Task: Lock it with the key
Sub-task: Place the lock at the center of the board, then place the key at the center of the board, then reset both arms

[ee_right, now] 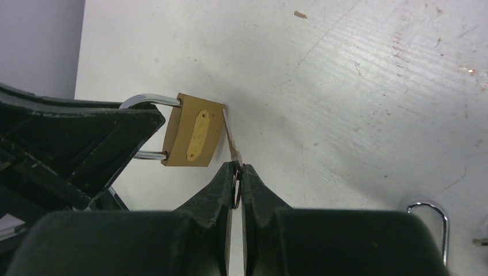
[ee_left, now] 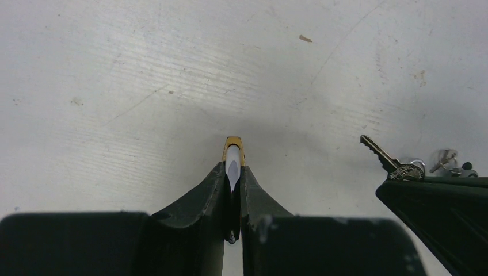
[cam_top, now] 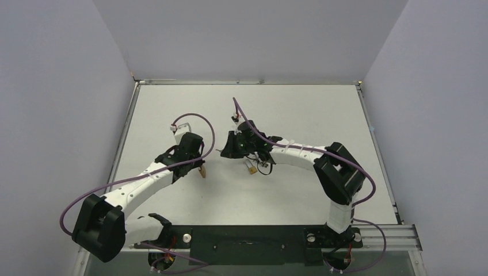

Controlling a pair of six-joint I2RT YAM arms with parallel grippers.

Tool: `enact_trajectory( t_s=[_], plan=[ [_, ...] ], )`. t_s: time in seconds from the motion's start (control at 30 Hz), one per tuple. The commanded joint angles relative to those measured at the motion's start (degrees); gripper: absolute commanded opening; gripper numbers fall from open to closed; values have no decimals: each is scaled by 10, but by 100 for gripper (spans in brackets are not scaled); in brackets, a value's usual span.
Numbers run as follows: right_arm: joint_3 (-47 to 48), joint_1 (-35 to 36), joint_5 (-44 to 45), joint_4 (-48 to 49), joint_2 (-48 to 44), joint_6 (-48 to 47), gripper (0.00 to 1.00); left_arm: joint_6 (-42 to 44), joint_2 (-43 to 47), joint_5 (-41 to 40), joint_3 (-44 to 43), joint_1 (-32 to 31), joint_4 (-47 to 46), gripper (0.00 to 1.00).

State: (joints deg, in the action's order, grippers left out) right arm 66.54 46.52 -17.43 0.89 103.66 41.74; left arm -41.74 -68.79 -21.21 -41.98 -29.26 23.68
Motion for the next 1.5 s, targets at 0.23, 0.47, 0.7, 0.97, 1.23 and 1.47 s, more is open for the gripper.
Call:
enact_trajectory(
  t_s=[0.23, 0.47, 0.7, 0.97, 1.23, 1.47],
  plan=[
    [41, 37, 1, 60, 69, 45, 0, -42, 21, -95, 43, -41, -133, 17],
    [43, 38, -4, 70, 89, 59, 0, -45, 29, -94, 21, -43, -114, 37],
    [51, 39, -15, 69, 103, 61, 7, -29, 66, -98, -37, -40, -53, 44],
    [46, 40, -35, 89, 90, 67, 45, -2, 83, -72, -101, -26, -17, 50],
    [3, 16, -12, 96, 30, 66, 55, 22, 84, -24, -158, -2, 5, 54],
    [-22, -18, 42, 46, -89, 31, 69, 56, 50, 8, -250, 3, 46, 55]
  ],
)
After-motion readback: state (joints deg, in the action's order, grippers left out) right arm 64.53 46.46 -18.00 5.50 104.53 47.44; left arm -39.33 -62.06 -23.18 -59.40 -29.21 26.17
